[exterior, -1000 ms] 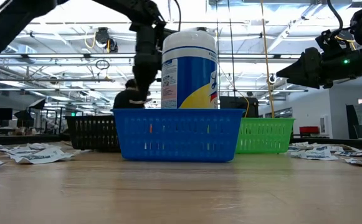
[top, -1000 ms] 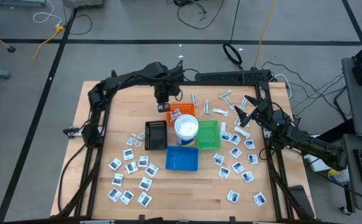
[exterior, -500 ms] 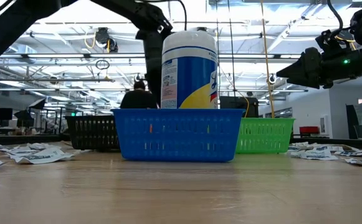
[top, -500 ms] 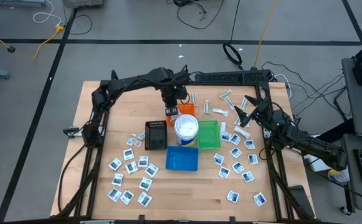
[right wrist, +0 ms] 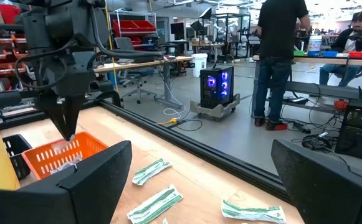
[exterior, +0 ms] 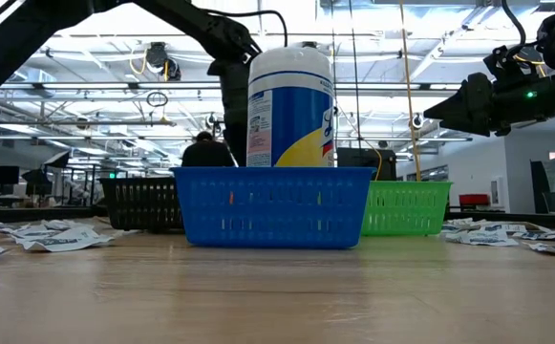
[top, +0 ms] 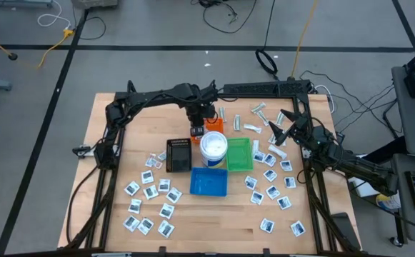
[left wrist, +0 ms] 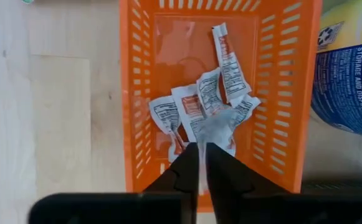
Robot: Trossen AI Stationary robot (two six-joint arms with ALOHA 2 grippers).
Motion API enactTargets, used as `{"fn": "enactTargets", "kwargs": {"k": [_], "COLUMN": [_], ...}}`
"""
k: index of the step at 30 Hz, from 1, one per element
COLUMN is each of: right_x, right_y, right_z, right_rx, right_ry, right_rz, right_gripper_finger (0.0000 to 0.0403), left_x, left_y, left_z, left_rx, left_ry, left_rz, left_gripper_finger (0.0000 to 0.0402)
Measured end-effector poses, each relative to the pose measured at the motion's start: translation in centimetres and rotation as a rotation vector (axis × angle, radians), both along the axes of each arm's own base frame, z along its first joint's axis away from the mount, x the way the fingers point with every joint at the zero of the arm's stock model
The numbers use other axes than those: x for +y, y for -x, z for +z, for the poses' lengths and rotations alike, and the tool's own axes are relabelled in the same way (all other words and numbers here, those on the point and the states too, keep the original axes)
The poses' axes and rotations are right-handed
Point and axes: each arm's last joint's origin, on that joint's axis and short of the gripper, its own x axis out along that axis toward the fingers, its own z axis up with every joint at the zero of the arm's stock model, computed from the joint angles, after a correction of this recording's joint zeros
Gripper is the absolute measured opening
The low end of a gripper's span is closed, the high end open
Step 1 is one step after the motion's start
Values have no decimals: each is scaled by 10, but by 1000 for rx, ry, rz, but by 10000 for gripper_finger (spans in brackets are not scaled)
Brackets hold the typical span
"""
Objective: Pick & Place First Aid Supplies
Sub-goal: Put the orange ointment pack into the orange bin
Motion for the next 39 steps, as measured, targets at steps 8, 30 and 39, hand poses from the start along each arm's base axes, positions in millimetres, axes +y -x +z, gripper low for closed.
{"fn": "enactTargets", "kwargs": {"k": [8, 30, 39], "right_x": [0, 0, 0], "right_y": [0, 0, 0], "right_z": [0, 0, 0], "right_rx": [0, 0, 0], "right_ry": [0, 0, 0], "right_rz": [0, 0, 0], "right_gripper_finger": [380, 380, 380], "left_x": [1, 23, -5], "left_y": [1, 38, 68], "left_z": [0, 16, 23], "left_rx": [23, 213, 234], "left_ry": [-37, -55, -41], "left_rz": [33, 696, 783], "left_gripper_finger": [142, 199, 218]}}
